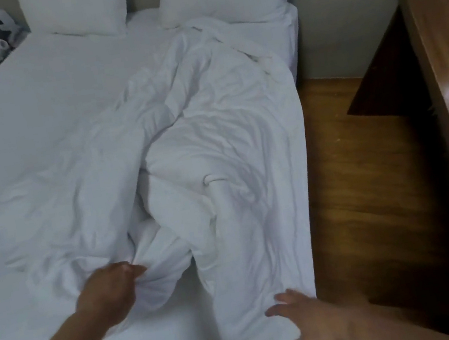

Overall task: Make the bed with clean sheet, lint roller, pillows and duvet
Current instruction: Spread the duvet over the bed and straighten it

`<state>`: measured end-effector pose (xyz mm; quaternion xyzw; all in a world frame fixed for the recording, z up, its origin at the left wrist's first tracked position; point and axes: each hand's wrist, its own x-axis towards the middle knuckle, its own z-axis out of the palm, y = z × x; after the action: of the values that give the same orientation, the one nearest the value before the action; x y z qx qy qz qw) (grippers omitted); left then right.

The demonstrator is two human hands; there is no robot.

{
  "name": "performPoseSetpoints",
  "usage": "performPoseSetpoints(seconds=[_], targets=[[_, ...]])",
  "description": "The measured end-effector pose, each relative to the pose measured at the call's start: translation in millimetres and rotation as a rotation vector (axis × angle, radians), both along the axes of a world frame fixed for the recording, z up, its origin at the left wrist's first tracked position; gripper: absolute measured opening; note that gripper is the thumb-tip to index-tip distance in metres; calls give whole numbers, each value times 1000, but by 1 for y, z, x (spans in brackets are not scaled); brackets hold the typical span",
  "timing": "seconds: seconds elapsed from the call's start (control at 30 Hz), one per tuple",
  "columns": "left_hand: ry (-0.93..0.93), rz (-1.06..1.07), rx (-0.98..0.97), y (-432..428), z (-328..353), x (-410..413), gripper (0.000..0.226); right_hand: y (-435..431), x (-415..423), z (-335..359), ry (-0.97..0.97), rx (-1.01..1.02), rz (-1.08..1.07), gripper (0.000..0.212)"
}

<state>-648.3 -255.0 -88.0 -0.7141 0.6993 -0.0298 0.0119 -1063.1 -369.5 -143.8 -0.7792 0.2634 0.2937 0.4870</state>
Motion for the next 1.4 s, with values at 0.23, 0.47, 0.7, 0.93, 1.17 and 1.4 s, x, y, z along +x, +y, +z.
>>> performPoseSetpoints(seconds=[0.23, 0.47, 0.7, 0.93, 1.17, 1.4], targets=[[-121, 88, 168, 10, 65, 52, 44, 59, 96, -21, -50, 18, -421, 143], [-7, 151, 213, 63, 3, 26, 31, 102, 142, -87, 107, -406, -460, 98], [52, -104, -77, 129, 34, 103, 44, 171, 126, -69, 209, -614, -457, 51], [-511, 324, 232, 164, 175, 273, 26, 246, 96, 39, 121, -596, -844, 34], [-33, 243, 691, 171, 55, 135, 75, 311, 126, 14, 96, -451, -912, 26], [-16, 368, 888, 261, 4, 100, 76, 336, 134, 11, -49, -455, -936, 27]])
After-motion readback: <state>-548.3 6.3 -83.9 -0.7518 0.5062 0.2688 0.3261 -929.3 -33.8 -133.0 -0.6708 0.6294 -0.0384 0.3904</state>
